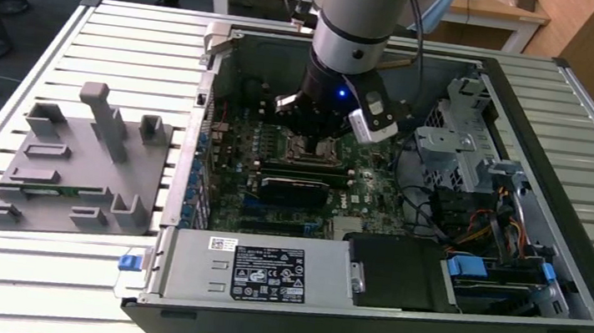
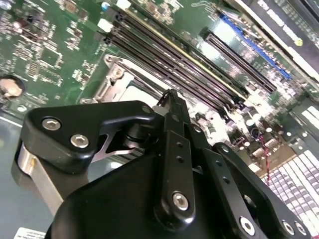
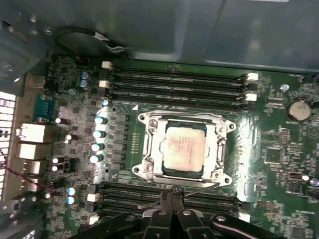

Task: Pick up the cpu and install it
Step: 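Install the second cpu locking lever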

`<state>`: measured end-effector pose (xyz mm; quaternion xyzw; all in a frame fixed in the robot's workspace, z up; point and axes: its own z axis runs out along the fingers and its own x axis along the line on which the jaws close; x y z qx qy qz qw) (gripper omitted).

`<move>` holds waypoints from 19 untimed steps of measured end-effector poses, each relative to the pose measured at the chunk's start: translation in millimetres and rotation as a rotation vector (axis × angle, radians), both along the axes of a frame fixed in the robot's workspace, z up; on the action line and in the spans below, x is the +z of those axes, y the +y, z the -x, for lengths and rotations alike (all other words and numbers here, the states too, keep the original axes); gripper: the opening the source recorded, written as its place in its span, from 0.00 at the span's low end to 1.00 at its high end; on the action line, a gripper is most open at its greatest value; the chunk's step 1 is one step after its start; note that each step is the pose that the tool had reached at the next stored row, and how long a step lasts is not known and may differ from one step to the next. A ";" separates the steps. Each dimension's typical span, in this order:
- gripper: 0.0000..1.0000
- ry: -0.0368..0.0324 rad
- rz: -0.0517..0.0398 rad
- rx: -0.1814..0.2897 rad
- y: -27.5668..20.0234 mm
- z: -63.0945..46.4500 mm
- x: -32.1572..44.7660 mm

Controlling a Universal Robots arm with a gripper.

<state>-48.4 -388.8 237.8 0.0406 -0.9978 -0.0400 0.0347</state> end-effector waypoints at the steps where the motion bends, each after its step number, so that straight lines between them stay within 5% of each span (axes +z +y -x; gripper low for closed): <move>1: 0.11 0.0049 0.0001 0.000 -0.2 0.0 -0.1; 19: 0.11 0.0069 -0.0205 0.000 -3.2 9.6 -18.0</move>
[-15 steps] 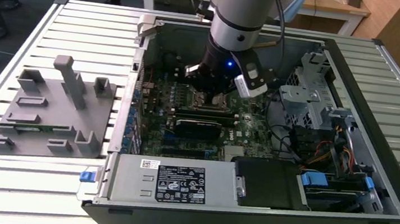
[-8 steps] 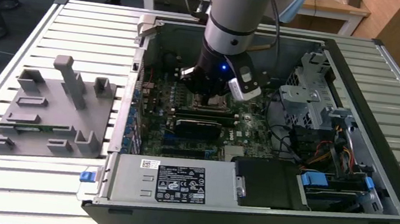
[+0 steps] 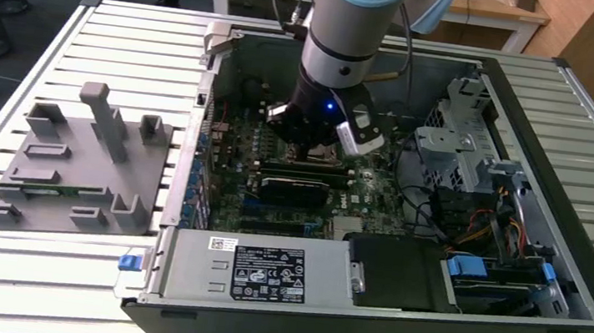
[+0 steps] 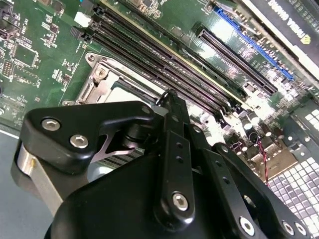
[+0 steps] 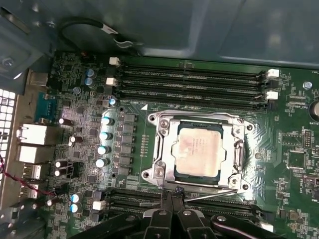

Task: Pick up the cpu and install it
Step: 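Install the second cpu locking lever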

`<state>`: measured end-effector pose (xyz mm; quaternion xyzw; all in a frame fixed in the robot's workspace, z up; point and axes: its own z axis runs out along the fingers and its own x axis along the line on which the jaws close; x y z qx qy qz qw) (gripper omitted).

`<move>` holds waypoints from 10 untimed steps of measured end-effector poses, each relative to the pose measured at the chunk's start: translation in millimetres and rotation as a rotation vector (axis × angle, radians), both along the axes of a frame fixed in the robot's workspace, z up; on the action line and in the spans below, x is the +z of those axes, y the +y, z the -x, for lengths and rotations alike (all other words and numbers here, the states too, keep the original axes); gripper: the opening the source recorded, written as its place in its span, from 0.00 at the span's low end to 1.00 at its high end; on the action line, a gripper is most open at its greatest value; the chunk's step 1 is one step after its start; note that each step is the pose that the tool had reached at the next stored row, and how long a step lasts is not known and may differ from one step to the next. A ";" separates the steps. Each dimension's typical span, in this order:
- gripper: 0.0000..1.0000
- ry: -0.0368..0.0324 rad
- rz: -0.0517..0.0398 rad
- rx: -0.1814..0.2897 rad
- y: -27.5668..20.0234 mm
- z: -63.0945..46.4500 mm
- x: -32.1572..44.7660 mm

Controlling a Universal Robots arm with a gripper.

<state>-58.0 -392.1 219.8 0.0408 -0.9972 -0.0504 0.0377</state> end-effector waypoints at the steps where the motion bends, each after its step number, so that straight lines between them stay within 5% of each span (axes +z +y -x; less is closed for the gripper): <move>1: 0.11 0.0000 -0.0011 0.000 0.0 0.0 -0.5; 10: 0.11 -0.0001 -0.0033 0.000 0.1 -0.1 -3.4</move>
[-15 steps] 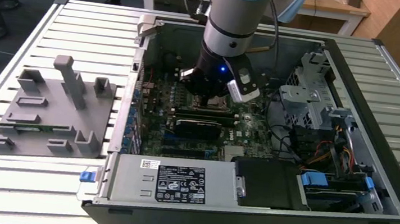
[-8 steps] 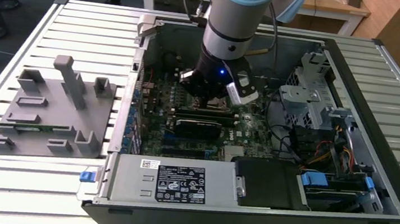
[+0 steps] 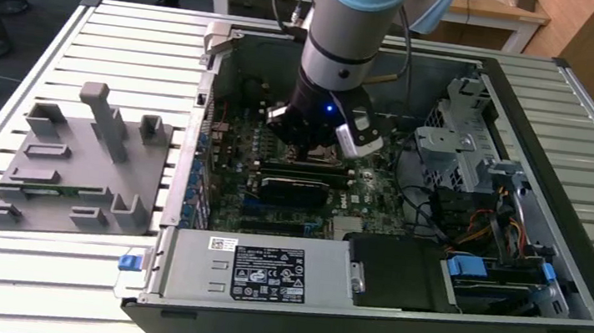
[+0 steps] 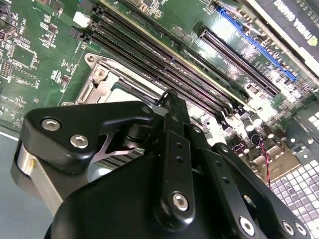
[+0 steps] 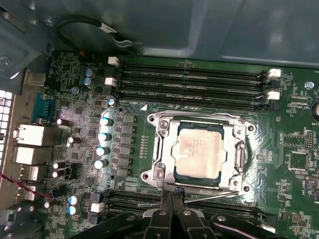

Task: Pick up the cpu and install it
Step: 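Install the second cpu locking lever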

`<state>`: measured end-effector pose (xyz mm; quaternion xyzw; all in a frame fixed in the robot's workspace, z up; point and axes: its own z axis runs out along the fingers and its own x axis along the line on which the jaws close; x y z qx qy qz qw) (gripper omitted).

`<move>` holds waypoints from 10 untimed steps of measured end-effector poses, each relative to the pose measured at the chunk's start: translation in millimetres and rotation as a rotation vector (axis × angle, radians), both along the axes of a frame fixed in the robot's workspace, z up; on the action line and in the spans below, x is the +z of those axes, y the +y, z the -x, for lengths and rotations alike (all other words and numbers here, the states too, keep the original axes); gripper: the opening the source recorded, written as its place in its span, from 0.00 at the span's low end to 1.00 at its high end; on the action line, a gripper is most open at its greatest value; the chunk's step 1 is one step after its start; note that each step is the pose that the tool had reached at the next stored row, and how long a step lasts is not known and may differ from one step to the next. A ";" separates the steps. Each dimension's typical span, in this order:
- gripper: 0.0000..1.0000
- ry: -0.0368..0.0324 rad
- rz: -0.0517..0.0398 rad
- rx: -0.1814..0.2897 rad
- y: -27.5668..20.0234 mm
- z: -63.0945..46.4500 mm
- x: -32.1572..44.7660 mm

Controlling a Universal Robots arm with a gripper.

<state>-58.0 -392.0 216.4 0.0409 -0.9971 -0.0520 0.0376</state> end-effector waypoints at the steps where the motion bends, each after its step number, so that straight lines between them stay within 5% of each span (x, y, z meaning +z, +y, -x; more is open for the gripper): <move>1: 0.11 0.0001 -0.0018 0.000 -0.1 0.0 -0.7; 5: 0.11 0.0005 -0.0176 0.000 -0.7 0.1 -3.4; 10: 0.11 0.0004 -0.0254 0.000 -4.2 2.0 -5.5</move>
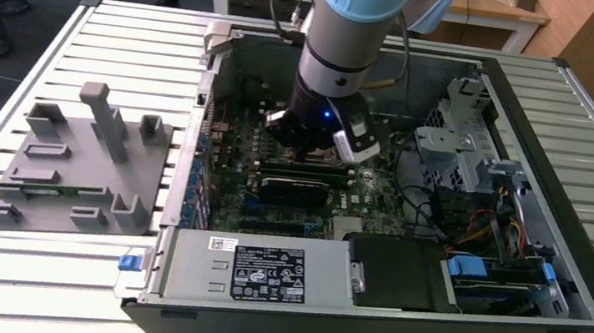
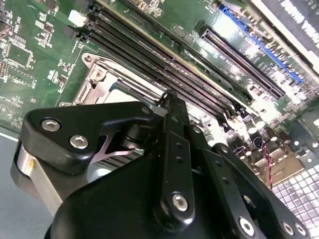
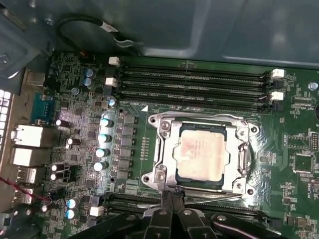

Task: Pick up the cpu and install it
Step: 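Install the second cpu locking lever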

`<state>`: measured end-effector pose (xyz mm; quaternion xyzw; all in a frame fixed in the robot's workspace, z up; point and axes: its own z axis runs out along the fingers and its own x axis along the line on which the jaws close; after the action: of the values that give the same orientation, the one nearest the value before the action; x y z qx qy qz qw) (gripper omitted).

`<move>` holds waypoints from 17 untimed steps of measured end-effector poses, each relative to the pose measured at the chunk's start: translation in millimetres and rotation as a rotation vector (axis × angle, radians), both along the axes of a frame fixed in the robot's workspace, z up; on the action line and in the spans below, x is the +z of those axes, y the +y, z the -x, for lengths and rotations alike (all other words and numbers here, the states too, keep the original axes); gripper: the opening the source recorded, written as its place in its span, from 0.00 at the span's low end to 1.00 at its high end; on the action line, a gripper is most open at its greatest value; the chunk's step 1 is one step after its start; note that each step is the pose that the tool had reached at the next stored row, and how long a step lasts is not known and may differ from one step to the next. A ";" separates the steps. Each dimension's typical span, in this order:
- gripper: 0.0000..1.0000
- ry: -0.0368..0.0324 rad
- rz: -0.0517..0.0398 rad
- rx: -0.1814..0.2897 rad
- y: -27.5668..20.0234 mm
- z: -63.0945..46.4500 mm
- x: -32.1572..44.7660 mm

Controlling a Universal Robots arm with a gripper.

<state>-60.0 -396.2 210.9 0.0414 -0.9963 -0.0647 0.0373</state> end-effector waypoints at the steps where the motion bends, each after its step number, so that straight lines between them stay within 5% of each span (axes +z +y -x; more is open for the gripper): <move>1: 0.11 0.0000 -0.0012 0.000 -1.0 0.4 -0.1; 6: 0.11 -0.0001 -0.0154 0.000 -5.7 4.6 -0.3; 17: 0.11 0.0001 -0.0684 0.000 -19.4 12.0 -3.1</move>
<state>-72.0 -415.6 207.8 0.0426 -0.9936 -0.0987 0.0359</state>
